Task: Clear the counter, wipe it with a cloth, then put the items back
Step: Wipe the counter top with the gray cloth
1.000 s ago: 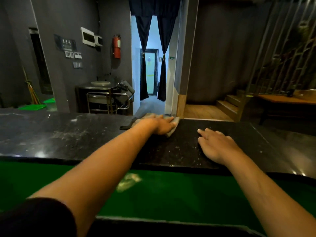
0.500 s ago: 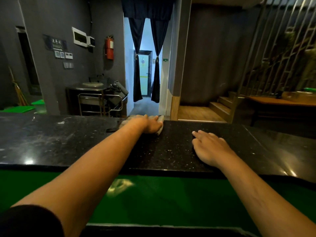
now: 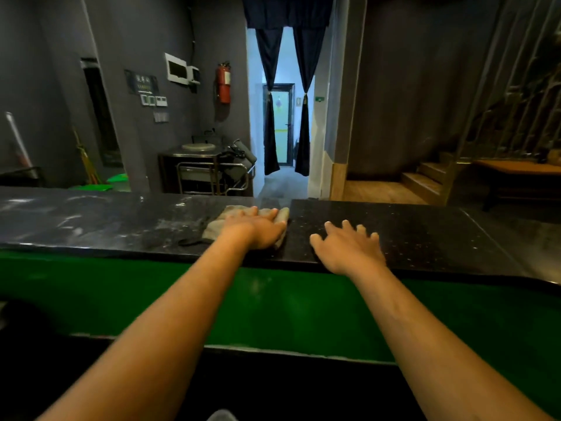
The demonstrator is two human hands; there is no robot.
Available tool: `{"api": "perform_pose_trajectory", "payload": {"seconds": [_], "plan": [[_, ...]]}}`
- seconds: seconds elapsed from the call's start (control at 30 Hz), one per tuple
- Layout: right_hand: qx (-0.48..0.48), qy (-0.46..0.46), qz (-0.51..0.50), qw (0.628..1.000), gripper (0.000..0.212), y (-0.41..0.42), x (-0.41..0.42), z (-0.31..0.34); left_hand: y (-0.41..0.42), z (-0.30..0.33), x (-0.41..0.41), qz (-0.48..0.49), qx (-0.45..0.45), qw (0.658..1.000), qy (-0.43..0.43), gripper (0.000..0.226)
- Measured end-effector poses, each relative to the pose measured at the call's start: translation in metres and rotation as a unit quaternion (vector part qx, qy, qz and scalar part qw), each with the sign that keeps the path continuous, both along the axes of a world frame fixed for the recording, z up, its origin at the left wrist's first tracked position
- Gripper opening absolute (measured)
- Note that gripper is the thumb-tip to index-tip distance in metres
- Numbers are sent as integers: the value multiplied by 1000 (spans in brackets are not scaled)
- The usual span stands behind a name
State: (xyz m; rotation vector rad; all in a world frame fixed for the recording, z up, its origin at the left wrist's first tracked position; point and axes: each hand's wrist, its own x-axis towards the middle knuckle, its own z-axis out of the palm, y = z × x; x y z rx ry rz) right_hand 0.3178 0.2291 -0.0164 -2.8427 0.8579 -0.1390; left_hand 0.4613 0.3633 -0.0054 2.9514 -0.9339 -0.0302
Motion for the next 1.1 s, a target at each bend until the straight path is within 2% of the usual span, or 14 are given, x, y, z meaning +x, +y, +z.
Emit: {"api": "perform_pose_trajectory", "payload": {"seconds": [0.07, 0.13, 0.2, 0.27, 0.4, 0.47, 0.53, 0.6, 0.63, 0.67, 0.73, 0.8, 0.87, 1.1], "plan": [[1, -8, -1, 1000, 63, 0, 0, 1, -2, -6, -26, -26, -10, 1000, 13, 74], [5, -2, -3, 1000, 61, -4, -2, 1, 11, -15, -44, -125, 15, 992, -5, 87], [0, 2, -1, 1000, 60, -4, -2, 0, 39, -11, -33, -151, 5, 989, 1, 85], [-3, 0, -4, 1000, 60, -1, -1, 0, 63, -1, -7, -104, 6, 994, 19, 66], [14, -2, -45, 999, 58, 2, 4, 3, 78, 7, 13, 3, -8, 1000, 28, 64], [57, -63, -69, 994, 58, 18, 17, 12, 78, 8, 9, -24, -107, 991, 78, 58], [60, -168, -16, 984, 58, 50, 40, 21, 91, 14, 4, -61, -330, 931, 142, 52], [34, -192, 109, 975, 58, 90, 68, 28, 123, 19, 9, -20, -502, 861, 78, 45], [22, -149, 166, 975, 61, 108, 83, 28, 144, 18, 13, 23, -519, 854, 22, 43], [6, -87, 207, 974, 64, 123, 95, 25, 166, 16, 19, 65, -499, 864, -25, 42], [-8, 6, 255, 967, 61, 144, 116, 14, 209, 7, 35, 123, -376, 917, -55, 42], [-4, 14, 294, 956, 58, 160, 123, 6, 233, 0, 50, 142, -265, 953, -43, 43], [-12, 12, 325, 946, 61, 171, 121, 2, 237, -8, 58, 141, -258, 955, -33, 43], [45, 41, 348, 935, 66, 151, 173, 16, 233, -26, 63, 142, -333, 921, -142, 46]]}}
